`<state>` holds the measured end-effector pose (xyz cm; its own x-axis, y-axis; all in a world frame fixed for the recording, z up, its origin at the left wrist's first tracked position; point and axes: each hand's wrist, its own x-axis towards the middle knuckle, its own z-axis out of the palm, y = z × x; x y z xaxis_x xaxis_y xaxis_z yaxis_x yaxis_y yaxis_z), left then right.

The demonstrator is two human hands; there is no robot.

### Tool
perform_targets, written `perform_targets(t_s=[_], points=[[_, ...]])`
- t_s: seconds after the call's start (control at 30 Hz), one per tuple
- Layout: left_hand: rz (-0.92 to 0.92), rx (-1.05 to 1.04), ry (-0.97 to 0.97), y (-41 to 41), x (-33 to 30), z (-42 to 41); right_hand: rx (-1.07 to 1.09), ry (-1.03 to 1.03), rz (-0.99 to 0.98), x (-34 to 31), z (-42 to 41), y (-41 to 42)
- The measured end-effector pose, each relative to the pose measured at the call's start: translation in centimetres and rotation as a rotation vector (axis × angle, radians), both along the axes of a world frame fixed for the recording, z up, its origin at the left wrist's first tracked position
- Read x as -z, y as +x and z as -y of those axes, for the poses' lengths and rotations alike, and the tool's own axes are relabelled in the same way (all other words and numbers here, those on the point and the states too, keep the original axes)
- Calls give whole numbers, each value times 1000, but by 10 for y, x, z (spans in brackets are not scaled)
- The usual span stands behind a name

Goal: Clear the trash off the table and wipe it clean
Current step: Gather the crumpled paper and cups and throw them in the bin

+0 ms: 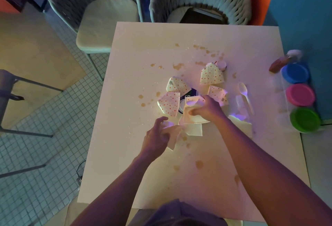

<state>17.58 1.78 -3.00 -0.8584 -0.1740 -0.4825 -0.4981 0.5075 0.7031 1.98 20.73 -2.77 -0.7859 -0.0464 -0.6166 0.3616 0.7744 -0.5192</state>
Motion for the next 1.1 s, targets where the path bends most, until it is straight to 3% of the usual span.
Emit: perform_targets(t_s=[0.27, 0.5, 0.73, 1.1], points=[[7, -28, -10, 1, 7, 2, 295, -378, 177, -7, -22, 18], [26, -65, 6, 1, 10, -1, 297, -409, 282, -5, -27, 46], [2, -57, 21, 3, 8, -3, 265, -246, 154, 2, -19, 56], [-12, -30, 30, 8, 3, 0, 327, -251, 89, -1, -26, 70]])
